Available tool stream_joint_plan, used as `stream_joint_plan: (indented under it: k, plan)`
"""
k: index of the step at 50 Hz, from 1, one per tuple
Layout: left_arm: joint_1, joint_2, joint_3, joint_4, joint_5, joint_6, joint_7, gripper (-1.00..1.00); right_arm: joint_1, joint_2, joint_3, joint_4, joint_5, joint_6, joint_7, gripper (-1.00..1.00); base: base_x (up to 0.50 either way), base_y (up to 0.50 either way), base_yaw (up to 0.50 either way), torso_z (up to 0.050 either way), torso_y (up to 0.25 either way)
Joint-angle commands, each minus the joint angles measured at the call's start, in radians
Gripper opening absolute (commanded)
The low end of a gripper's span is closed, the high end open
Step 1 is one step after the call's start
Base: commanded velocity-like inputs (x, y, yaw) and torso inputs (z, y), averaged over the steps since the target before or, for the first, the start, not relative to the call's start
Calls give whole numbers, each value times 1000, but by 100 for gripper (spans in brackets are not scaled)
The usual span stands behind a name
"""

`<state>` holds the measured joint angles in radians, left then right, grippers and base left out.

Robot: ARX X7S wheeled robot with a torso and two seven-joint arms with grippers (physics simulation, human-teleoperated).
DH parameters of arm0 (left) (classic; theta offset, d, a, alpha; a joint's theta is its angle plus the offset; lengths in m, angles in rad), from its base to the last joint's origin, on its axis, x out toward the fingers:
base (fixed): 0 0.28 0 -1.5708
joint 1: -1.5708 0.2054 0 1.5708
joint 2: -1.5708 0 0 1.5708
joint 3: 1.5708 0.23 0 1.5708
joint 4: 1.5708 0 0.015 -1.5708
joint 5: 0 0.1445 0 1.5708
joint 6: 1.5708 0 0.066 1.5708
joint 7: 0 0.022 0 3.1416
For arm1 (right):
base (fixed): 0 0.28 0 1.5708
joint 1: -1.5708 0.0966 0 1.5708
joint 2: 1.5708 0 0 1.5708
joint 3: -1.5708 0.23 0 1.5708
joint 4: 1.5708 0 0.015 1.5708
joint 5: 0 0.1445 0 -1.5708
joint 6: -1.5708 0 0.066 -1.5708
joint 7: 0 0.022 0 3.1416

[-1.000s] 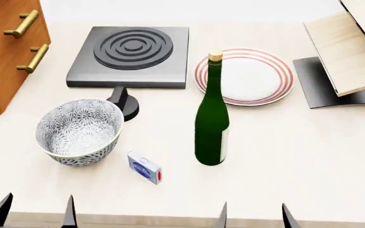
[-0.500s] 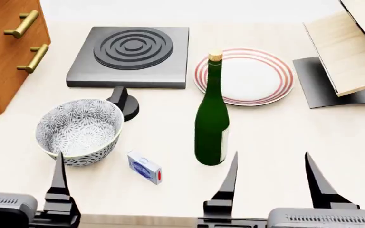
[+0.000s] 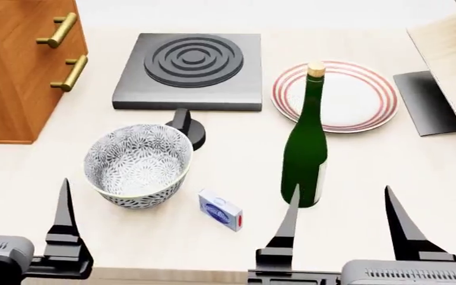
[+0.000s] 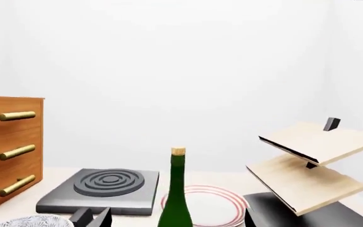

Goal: Put the bowl on the top of the cabinet.

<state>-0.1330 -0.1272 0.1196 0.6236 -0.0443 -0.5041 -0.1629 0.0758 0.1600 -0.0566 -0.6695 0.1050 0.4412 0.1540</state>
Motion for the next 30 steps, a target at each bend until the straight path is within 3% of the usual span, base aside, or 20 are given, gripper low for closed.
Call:
stream_joint_plan:
  k: [1,6,30]
  plan:
    - [-3,-9,3,16,-15,-10,-12,100,-3,7,-1,-3,9,-9,11,100,0,0,0,0,0]
    - [-2,-14,5,28,-25,-15,-14,100,1,9,-3,-5,13,-1,17,100,0,56,0,0,0]
    - [1,-31,14,35,-44,-11,-35,100,0,26,-22,-9,12,-4,40,100,0,500,0,0,0]
